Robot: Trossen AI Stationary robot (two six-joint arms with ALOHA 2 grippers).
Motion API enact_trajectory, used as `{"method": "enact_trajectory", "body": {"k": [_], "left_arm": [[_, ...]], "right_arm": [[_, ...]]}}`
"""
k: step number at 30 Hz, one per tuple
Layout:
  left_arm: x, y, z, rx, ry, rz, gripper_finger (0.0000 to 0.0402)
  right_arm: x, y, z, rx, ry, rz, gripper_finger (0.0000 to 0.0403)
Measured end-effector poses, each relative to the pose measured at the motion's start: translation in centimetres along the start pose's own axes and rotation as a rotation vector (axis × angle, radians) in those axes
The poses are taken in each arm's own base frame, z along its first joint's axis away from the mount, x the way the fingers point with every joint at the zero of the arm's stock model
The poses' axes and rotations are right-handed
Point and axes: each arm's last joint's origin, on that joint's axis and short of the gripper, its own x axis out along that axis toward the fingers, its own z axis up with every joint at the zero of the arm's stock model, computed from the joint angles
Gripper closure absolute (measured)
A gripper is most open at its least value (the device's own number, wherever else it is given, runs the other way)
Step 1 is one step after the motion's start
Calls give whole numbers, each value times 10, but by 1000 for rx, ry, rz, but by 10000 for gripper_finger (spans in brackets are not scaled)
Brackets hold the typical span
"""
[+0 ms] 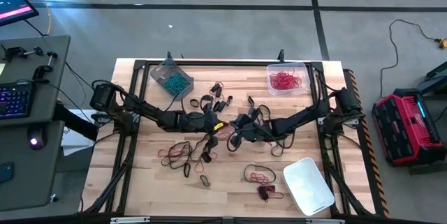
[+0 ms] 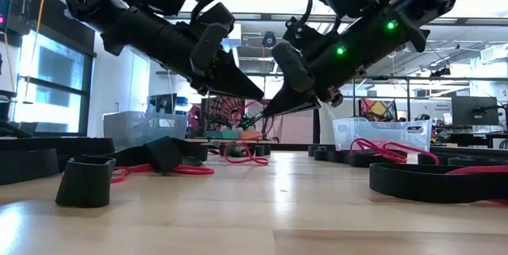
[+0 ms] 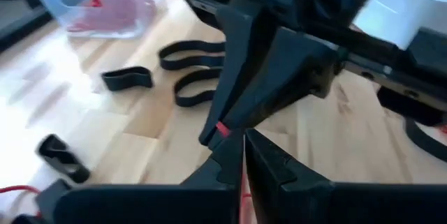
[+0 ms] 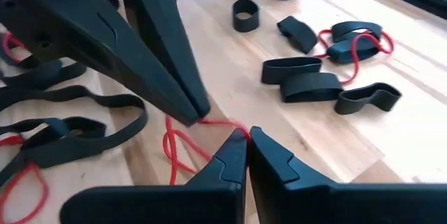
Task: Sort rubber bands into baskets
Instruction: Put the red rubber band into the transparent bin
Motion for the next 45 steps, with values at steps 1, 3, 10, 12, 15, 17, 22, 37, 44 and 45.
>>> {"method": "enact_trajectory", "body": {"k": [1,3,10,12,15,17,22,37,44,45], "left_arm": [[0,-1,0,2,-7,15,386],[-1,-2,1,25,-16,37,373],[-3,-8,5,34,-62,32,321],[-3,-8,6,31,-71,32,306],[-3,-8,9,20,-97,30,287],[-3,-8,9,20,-100,30,277],[-3,-8,10,16,-109,29,264],[-3,-9,10,14,-114,9,263],[-3,-9,10,15,-114,8,263],[-3,-9,10,15,-114,8,263]], "right_arm": [[0,0,0,0,-4,-8,402],[0,-1,0,1,-14,-32,402],[-14,-4,13,6,-80,-132,402],[-22,-8,19,-8,-86,-180,403],[-36,-16,29,-24,-95,-248,403],[-47,-22,37,-49,-102,-295,403],[-75,-44,58,-66,-140,-419,403],[-104,-145,80,-50,-26,-892,403],[-96,-190,75,12,90,-1069,403],[-95,-196,75,25,108,-1077,403]]}}
